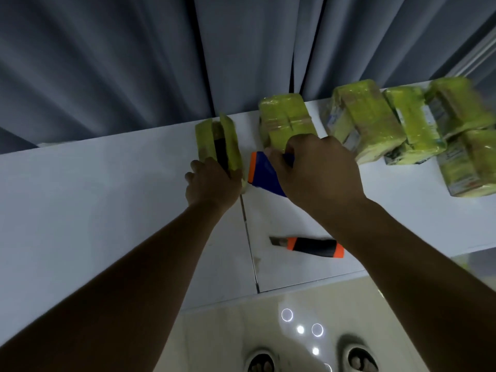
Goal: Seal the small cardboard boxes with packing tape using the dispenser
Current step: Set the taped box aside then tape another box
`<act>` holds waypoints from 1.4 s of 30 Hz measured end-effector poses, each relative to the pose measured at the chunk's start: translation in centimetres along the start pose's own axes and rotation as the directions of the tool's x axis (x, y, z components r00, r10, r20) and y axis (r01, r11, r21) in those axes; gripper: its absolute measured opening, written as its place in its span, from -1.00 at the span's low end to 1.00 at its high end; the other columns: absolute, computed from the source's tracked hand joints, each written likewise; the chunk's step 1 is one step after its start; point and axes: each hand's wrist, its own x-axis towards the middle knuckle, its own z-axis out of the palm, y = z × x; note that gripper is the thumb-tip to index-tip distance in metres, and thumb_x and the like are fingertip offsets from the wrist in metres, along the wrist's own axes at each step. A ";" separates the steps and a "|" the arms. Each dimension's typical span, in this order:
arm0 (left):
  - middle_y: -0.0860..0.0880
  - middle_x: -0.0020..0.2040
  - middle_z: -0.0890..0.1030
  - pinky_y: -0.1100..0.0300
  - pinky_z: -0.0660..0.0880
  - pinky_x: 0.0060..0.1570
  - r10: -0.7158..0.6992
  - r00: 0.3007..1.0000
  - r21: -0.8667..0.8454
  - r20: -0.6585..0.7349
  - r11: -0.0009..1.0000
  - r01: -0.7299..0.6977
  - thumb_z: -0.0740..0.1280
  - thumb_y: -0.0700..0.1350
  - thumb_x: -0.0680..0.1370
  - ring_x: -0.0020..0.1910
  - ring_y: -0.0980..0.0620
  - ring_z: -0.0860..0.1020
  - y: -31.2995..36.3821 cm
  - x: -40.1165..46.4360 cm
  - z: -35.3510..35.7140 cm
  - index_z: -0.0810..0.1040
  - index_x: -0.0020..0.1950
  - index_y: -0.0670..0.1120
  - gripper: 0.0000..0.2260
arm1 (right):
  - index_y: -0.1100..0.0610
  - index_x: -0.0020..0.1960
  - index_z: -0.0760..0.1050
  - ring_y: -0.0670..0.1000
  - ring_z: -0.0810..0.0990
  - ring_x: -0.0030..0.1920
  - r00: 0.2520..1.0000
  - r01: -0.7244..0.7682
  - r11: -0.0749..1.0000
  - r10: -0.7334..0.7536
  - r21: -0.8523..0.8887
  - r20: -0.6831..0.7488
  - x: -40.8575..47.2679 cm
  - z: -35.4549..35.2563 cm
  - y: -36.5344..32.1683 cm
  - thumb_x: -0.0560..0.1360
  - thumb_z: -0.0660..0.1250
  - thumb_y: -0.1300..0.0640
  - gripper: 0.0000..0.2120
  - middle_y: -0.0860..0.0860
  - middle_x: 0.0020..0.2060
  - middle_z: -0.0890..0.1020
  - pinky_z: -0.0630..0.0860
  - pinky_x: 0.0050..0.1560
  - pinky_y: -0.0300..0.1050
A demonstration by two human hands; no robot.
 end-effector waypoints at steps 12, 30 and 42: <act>-0.15 0.27 0.37 -0.01 0.42 -0.10 -0.003 0.998 -0.146 -0.065 0.989 -0.007 0.33 -0.14 0.56 0.16 -0.24 0.46 -0.7 1.8 2.0 0.35 0.36 -0.06 -0.61 | 0.05 -0.11 0.36 0.08 0.59 -0.15 0.999 -0.009 1.000 0.008 0.010 0.042 0.8 1.2 0.7 0.61 0.14 -0.25 -0.63 0.01 -0.19 0.55 0.50 -0.14 -0.11; -0.21 0.29 0.37 -0.03 0.52 0.05 0.034 0.998 0.029 -0.052 0.999 -0.033 0.52 0.10 0.39 0.22 -0.21 0.44 -0.7 1.3 3.3 0.18 0.48 -0.18 -0.17 | 0.03 -0.11 0.36 0.01 0.47 -0.24 0.999 0.029 1.000 -0.029 0.006 0.036 1.8 2.1 1.7 0.62 0.13 -0.27 -0.63 -0.02 -0.25 0.48 0.37 -0.18 -0.16; 0.09 0.11 0.35 0.14 0.42 -0.09 0.374 0.924 -0.054 0.080 0.927 -0.371 0.58 0.00 0.23 0.12 -0.02 0.43 -11.9 -1.8 1.0 0.44 0.19 -0.01 -0.41 | 0.14 -0.17 0.53 0.11 0.54 -0.28 0.998 -0.050 0.994 0.054 0.099 -0.039 -2.9 2.9 -4.1 0.61 0.21 -0.22 -0.55 0.06 -0.32 0.53 0.48 -0.22 -0.08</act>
